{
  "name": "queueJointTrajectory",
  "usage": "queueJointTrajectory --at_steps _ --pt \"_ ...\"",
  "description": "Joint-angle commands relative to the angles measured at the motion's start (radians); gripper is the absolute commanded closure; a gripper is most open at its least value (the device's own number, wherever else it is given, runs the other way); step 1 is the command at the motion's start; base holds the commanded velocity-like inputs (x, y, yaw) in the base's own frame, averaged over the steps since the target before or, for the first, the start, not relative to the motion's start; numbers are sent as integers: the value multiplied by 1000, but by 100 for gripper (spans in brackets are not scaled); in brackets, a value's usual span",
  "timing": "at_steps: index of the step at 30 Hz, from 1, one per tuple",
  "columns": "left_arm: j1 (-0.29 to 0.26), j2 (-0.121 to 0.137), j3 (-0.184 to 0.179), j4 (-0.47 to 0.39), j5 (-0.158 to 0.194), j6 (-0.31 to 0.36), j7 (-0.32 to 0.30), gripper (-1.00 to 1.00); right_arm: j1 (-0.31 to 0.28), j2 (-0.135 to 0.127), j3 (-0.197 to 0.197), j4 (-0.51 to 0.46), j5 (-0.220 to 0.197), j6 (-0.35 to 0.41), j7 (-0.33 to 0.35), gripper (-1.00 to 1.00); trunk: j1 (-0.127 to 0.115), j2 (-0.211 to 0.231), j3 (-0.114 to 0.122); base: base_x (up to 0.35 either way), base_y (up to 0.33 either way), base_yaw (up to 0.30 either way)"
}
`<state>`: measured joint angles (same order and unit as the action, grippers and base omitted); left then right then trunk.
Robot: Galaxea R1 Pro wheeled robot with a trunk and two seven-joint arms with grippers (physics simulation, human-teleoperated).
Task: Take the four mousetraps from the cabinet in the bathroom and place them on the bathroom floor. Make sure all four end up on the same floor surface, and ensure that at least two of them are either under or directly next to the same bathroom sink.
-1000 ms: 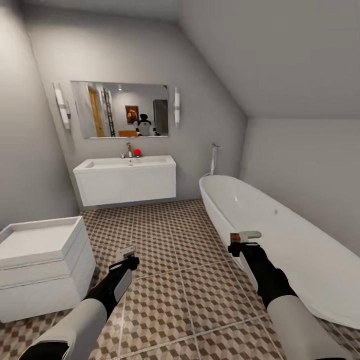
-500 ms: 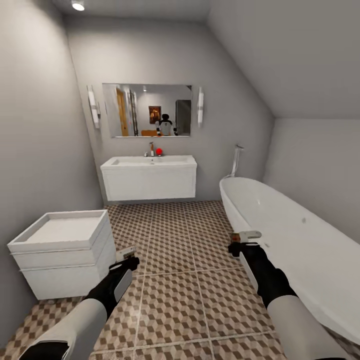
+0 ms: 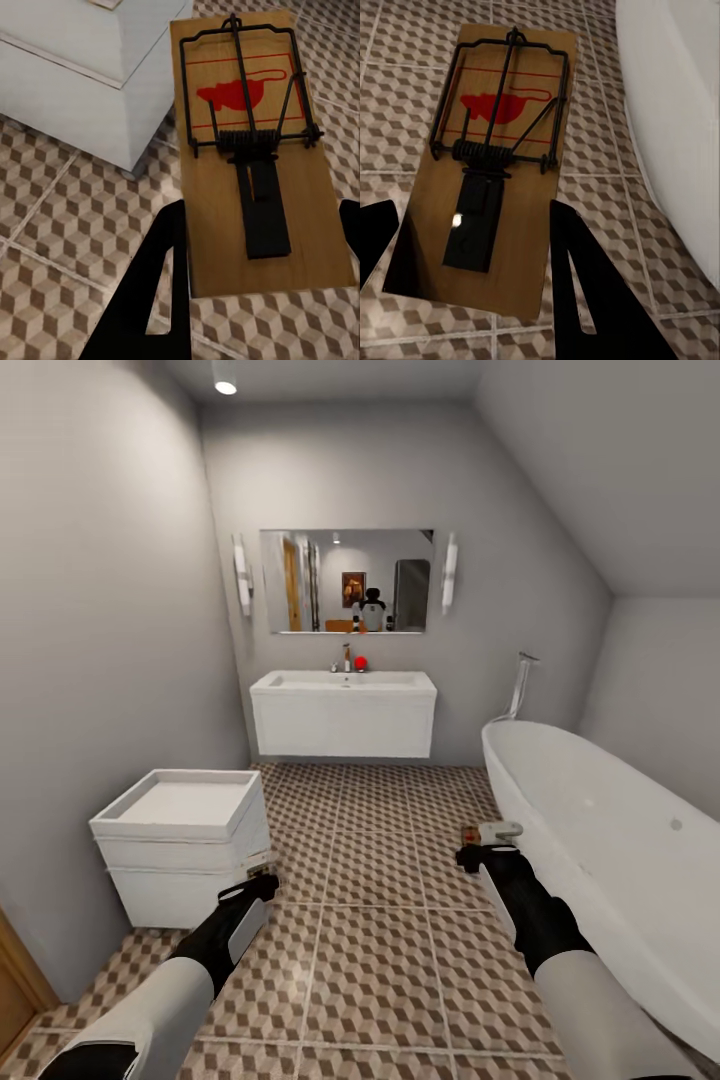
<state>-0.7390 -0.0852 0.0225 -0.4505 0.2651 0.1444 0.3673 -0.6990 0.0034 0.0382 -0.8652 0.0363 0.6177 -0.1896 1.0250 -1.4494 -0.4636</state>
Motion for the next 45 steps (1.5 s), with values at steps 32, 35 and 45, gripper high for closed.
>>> queueJointTrajectory --at_steps 32,35,45 --pt "0 -13 -2 -4 -3 1 2 100 0 -2 2 -1 1 7 1 100 0 -1 -1 81 -29 63" --pt "0 -13 -3 -4 -3 1 2 100 0 -2 2 -1 1 7 1 100 0 -1 -1 136 -53 0" --pt "0 -13 -2 -2 -3 0 3 100 0 -2 2 -1 1 6 1 100 0 -1 -1 27 -11 0"
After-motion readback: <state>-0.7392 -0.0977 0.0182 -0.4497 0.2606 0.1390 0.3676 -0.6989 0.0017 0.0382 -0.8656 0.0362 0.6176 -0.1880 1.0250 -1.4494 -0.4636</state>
